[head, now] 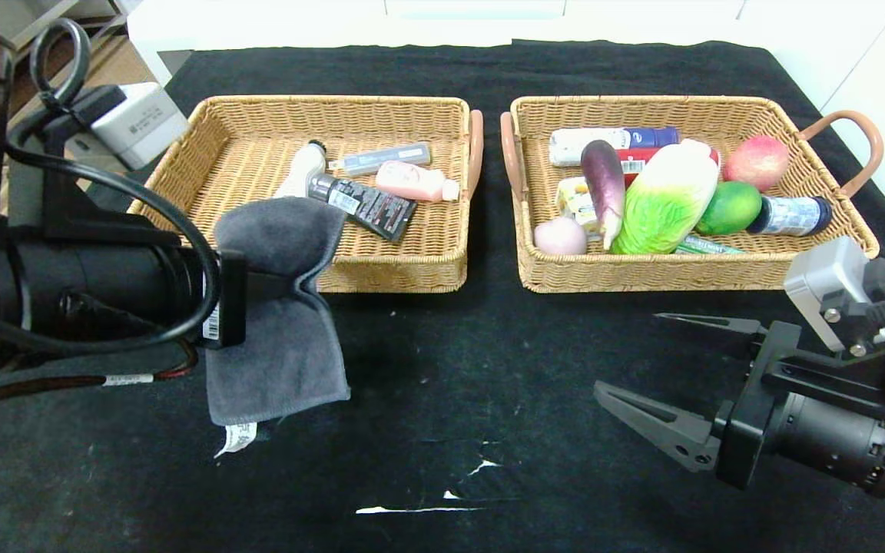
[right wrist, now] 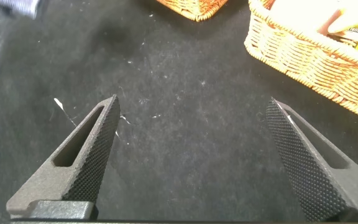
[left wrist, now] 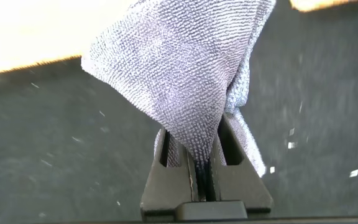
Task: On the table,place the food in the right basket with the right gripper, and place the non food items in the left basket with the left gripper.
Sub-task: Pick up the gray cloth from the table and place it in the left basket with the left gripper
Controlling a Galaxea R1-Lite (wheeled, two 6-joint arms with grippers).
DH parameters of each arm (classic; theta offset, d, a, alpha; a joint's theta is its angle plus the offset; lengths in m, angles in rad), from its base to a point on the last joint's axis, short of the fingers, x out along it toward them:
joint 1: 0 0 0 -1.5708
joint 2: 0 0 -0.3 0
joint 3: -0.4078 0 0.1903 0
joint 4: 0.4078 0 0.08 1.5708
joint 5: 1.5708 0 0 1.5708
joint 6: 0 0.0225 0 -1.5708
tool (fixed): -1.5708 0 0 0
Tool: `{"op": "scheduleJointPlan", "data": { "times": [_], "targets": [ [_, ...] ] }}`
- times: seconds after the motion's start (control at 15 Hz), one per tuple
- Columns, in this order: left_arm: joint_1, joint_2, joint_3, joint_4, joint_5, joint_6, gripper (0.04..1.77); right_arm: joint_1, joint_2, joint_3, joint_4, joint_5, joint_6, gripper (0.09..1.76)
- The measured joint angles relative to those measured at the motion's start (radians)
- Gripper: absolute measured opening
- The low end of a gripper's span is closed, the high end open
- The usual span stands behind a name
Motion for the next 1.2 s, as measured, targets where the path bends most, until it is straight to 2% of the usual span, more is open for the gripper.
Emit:
{"op": "scheduleJointPlan", "data": {
  "times": [0.27,0.53,1.0,1.2],
  "targets": [
    [0.090,0.007,-0.061,-0.002,-0.063,0.002,0.19,-0.001,-0.005,0.000,0.000,0.000,0.000,1.71],
    [0.228,0.070,-0.177,-0.079,-0.130,0.002,0.19,-0.003,-0.006,0.000,0.000,0.000,-0.001,1.71],
    [0.339,0.254,-0.410,-0.111,-0.122,-0.004,0.19,-0.008,-0.007,-0.001,0.000,0.000,0.000,1.71],
    [0.359,0.312,-0.475,-0.137,-0.126,0.017,0.19,-0.007,-0.008,-0.001,0.000,0.000,-0.001,1.71]
  ]
}}
